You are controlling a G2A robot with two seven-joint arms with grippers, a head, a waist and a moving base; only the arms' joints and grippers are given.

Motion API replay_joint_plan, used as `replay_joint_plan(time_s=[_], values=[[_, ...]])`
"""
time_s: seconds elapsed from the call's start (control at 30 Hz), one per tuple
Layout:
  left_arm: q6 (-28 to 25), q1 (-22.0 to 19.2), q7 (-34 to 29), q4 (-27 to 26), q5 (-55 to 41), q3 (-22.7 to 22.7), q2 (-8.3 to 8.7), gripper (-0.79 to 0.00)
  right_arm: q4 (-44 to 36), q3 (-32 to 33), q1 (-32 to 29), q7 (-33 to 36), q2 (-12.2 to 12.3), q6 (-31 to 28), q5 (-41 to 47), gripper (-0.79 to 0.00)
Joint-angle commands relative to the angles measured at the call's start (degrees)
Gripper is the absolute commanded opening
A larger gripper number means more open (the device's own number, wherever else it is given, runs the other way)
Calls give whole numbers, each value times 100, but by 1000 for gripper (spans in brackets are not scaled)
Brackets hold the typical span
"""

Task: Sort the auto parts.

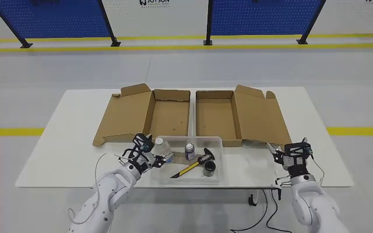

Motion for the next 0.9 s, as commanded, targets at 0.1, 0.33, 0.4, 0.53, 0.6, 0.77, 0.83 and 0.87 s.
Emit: replay_joint_plan(time_s=[0.1, 0.33, 0.4, 0.53, 0.6, 0.77, 0.83, 0.87], values=[[-13, -131, -61, 192, -36, 147, -23, 0, 0, 0, 0, 0, 0, 0, 0, 0], [27, -223, 2, 383, 60, 321, -46, 0, 0, 0, 0, 0, 0, 0, 0, 0], [47, -242, 19, 425, 82, 362, -52, 0, 0, 0, 0, 0, 0, 0, 0, 0], [42, -280, 29, 498, 17, 401, -62, 0, 0, 0, 0, 0, 0, 0, 0, 0], [31, -296, 28, 518, -43, 409, -66, 0, 0, 0, 0, 0, 0, 0, 0, 0], [27, -320, 37, 545, -20, 427, -66, 0, 0, 0, 0, 0, 0, 0, 0, 0], [40, -320, 48, 564, -5, 441, -68, 0, 0, 0, 0, 0, 0, 0, 0, 0], [49, -321, 51, 572, 10, 449, -68, 0, 0, 0, 0, 0, 0, 0, 0, 0]])
